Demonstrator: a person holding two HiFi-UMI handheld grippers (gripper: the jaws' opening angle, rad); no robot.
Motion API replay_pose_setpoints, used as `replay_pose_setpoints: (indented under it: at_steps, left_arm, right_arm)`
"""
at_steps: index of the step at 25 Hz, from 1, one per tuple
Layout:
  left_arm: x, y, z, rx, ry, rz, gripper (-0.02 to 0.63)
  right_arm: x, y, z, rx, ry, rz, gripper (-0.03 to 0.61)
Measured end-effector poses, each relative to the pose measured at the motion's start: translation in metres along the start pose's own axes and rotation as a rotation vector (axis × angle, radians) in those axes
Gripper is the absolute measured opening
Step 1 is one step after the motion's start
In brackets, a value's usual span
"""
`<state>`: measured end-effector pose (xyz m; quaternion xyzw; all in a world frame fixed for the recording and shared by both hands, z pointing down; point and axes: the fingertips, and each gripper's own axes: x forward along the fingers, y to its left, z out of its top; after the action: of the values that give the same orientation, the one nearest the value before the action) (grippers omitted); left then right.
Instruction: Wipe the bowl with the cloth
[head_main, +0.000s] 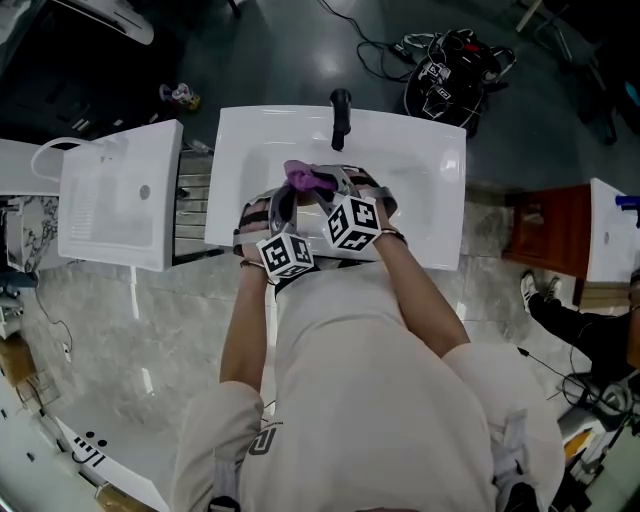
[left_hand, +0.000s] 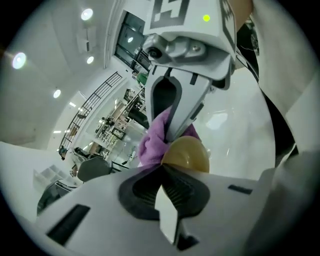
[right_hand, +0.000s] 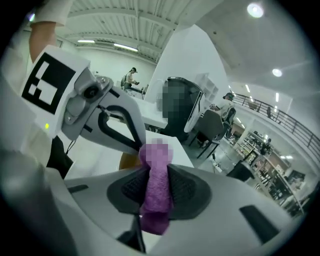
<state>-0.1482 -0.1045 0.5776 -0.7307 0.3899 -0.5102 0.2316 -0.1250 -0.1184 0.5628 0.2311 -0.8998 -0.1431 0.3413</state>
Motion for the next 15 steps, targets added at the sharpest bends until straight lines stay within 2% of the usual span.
replay_pose_setpoints:
  at_steps: [10, 13, 15]
  left_arm:
    - [-0.011, 0.02, -0.004, 0.092, -0.08, 0.039, 0.011]
    - [-0.015, 0.029, -0.006, 0.025, -0.112, 0.035, 0.011]
    - [-0.014, 0.037, -0.011, -0.093, -0.122, 0.025, 0.011]
  right_arm:
    - [0.001, 0.005, -0.021, -0.073, 0.065, 0.02, 0.089]
    - [0.001, 0.006, -0.024, -0.079, 0.072, 0.019, 0.089]
    - [0.002, 0.006, -0.026, -0.086, 0.078, 0.021, 0.089]
